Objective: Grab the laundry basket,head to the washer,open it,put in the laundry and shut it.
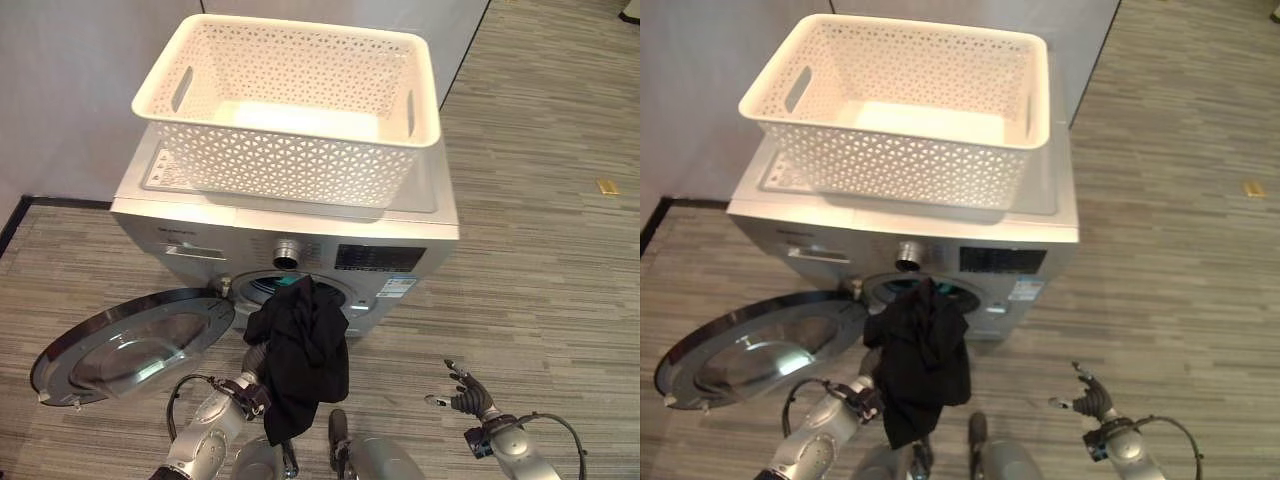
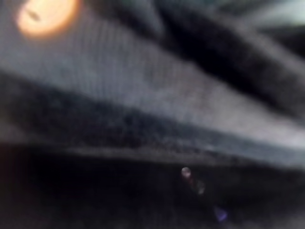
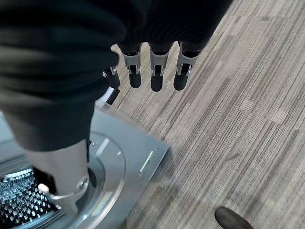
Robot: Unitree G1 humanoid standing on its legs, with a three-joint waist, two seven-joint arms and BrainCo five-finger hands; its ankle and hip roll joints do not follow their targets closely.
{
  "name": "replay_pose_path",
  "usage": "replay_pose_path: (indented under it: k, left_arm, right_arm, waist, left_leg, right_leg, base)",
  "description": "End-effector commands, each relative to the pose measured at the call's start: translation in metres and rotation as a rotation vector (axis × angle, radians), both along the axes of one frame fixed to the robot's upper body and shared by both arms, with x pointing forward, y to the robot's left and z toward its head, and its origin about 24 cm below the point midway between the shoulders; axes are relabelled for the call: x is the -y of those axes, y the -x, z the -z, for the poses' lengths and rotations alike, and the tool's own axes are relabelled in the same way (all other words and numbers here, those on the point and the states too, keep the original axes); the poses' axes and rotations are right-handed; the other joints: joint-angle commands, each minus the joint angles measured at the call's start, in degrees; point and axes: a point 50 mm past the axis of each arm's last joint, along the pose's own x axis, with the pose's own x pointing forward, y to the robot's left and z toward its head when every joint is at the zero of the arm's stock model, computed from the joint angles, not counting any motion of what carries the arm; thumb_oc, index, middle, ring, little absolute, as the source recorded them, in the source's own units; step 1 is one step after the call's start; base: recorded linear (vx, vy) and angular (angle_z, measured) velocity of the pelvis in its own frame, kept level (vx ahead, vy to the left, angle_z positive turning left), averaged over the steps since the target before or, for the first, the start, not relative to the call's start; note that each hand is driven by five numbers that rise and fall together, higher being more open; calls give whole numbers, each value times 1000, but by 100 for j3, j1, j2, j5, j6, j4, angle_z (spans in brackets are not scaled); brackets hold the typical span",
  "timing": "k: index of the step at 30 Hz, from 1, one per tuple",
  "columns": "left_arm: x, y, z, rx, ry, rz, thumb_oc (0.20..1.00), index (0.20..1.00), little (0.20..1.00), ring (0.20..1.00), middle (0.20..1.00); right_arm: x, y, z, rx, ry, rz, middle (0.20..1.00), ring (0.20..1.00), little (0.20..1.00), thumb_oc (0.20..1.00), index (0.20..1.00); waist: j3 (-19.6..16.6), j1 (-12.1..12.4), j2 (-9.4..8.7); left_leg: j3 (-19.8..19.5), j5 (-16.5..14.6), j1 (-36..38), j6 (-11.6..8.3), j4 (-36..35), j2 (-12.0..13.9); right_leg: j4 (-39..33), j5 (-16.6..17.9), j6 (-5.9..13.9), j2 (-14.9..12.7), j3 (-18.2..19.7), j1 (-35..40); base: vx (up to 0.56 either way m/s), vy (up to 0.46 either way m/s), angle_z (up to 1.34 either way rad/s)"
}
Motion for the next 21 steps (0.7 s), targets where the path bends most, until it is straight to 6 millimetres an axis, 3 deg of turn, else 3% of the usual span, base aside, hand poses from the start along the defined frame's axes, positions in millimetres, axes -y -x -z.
replay_pose_path:
  k: [1, 2, 3, 4, 6, 7, 8, 11, 13, 14, 18, 21]
  left_arm:
    - [0, -1, -14, 105, -20, -44, 200, 200, 200, 200, 200]
    - [1, -8, -15, 118, -48, -70, 200, 200, 200, 200, 200]
    - [3, -12, -16, 123, -62, -85, 200, 200, 200, 200, 200]
    - [5, -25, -18, 131, -75, -119, 200, 200, 200, 200, 200]
    - [5, -30, -15, 122, -91, -150, 200, 200, 200, 200, 200]
    - [9, -31, -15, 121, -92, -153, 200, 200, 200, 200, 200]
    - [13, -34, -14, 113, -89, -166, 200, 200, 200, 200, 200]
    - [14, -46, -17, 99, -83, -245, 200, 200, 200, 200, 200]
    - [11, -53, -18, 87, -94, -293, 200, 200, 200, 200, 200]
    - [10, -56, -20, 91, -101, -315, 200, 200, 200, 200, 200]
    - [3, -76, -30, 64, -39, -466, 200, 200, 200, 200, 200]
    - [-2, -88, -41, 66, 3, -561, 200, 200, 200, 200, 200]
  right_arm:
    - [3, -1, -5, 46, 19, 6, 1000, 1000, 1000, 1000, 1000]
    - [-1, -11, -10, 81, 11, 4, 1000, 1000, 1000, 1000, 1000]
    - [-2, -16, -12, 96, 4, 16, 1000, 1000, 1000, 1000, 1000]
    - [-4, -25, -19, 141, -11, 34, 1000, 1000, 1000, 1000, 1000]
    - [-8, -29, -25, 173, -18, 10, 1000, 1000, 1000, 1000, 1000]
    - [-9, -29, -22, 162, -17, 7, 1000, 1000, 1000, 1000, 1000]
    - [-8, -28, -22, 158, -13, 7, 1000, 1000, 1000, 1000, 1000]
    - [-4, -33, -26, 187, -9, 45, 1000, 1000, 1000, 1000, 1000]
    - [-7, -39, -33, 223, -27, 56, 1000, 1000, 1000, 1000, 1000]
    - [-7, -40, -36, 238, -30, 55, 1000, 1000, 1000, 1000, 1000]
    - [-16, -55, -52, 325, -48, 38, 1000, 1000, 1000, 1000, 1000]
    - [-21, -59, -58, 358, -56, 18, 1000, 1000, 1000, 1000, 1000]
  waist:
    - [-113, -8, -201]
    - [109, -61, -199]
    - [198, -95, -165]
    - [369, -223, -134]
    - [479, -185, -279]
    - [569, -193, -258]
    - [587, -210, -339]
    - [750, -251, -291]
    - [744, -284, -284]
    - [775, -294, -273]
    - [810, -392, -386]
    - [818, -472, -459]
  left_leg:
    - [7, -513, -657, -233, 1210, 388]
    - [-43, -663, -719, -124, 1409, 472]
    - [-46, -727, -805, -100, 1576, 499]
    - [-138, -928, -923, -153, 1891, 463]
    - [-154, -1073, -1118, -203, 2433, 477]
    - [-213, -1250, -1204, -293, 2608, 551]
    - [-183, -1094, -1404, -305, 2710, 586]
    - [-403, -984, -1836, -469, 3165, 764]
    - [-484, -1116, -2085, -447, 3381, 807]
    - [-560, -1391, -2150, -474, 3572, 838]
    - [-638, -1757, -2881, -320, 4157, 935]
    - [-635, -1800, -3150, -296, 4254, 968]
  right_leg:
    - [-157, 330, 708, -708, -429, 161]
    - [731, 564, 923, -734, -310, -493]
    - [908, 663, 968, -827, -279, -768]
    - [149, 707, 891, -1088, 92, -997]
    - [335, 790, 851, -1165, -72, -1202]
    - [700, 650, 895, -1121, -71, -1330]
    - [713, 719, 827, -1116, -157, -1338]
    - [1212, 477, 717, -1031, -331, -1648]
    - [1604, 270, 655, -989, -303, -1984]
    - [1851, 47, 676, -979, -308, -2077]
    - [2397, -86, 668, -906, -203, -2880]
    - [2473, -94, 673, -873, -176, -3149]
  base:
    - [-113, 52, -7]
    - [-130, 50, -23]
    - [-119, -5, -45]
    - [0, -90, -27]
    - [19, -130, 11]
    - [-76, -146, 23]
    - [-49, -150, 26]
    - [-34, -114, 67]
    - [39, -31, 40]
    - [75, -6, -6]
    - [27, 28, -25]
    - [27, 42, -12]
